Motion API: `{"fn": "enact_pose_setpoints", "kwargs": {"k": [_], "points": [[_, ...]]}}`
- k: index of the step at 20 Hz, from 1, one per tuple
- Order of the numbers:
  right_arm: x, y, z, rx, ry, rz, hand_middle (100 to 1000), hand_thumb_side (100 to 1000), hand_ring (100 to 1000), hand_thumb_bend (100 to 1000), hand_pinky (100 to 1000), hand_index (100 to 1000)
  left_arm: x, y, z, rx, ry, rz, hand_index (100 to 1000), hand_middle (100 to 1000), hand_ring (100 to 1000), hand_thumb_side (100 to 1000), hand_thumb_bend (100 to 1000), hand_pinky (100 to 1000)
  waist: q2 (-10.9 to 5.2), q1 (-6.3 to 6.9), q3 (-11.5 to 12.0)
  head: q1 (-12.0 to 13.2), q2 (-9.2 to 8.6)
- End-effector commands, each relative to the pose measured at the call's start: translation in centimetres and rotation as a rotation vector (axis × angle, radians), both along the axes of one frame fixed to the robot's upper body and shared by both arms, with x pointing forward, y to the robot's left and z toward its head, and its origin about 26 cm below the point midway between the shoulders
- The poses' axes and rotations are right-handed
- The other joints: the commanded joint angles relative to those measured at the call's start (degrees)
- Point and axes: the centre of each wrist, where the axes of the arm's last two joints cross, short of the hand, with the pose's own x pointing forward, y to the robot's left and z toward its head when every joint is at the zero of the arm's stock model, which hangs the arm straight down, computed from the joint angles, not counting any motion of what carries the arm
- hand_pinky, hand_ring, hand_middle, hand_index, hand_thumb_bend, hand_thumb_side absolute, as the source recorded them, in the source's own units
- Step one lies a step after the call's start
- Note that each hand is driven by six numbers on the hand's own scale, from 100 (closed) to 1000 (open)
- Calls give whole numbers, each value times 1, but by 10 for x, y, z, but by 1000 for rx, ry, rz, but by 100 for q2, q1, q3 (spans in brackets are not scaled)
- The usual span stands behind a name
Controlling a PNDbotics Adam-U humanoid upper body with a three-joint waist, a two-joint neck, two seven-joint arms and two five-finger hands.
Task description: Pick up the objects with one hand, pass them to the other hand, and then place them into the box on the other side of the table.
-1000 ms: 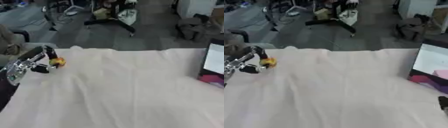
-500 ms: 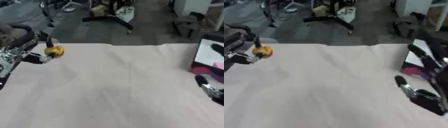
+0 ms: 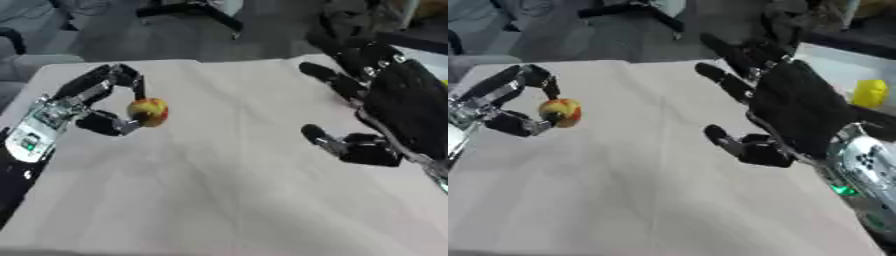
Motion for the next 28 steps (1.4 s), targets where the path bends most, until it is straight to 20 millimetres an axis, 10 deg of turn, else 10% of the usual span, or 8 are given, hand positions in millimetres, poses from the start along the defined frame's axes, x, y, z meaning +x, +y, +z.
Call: {"fn": "enact_pose_setpoints", "kwargs": {"k": [1, 13, 28], "points": [[-4, 8, 10, -19, 3, 27, 1000, 351, 821, 379, 838, 910, 5, -35, 11, -1, 34, -89, 493, 410, 449, 206, 100, 604, -42, -21, 36, -94, 43], [-8, 23, 8, -48, 75, 62, 1000, 311, 818, 395, 819, 901, 5, -110, 52, -35, 198, -301, 494, 410, 448, 265, 100, 607, 64, -18, 37, -355, 42], [-10, 30, 9, 3, 30, 110, 1000, 321, 818, 421, 799, 891, 3, -114, 79, 2, 438, -423, 492, 409, 447, 300, 100, 608, 91, -46, 62, -517, 26]]}}
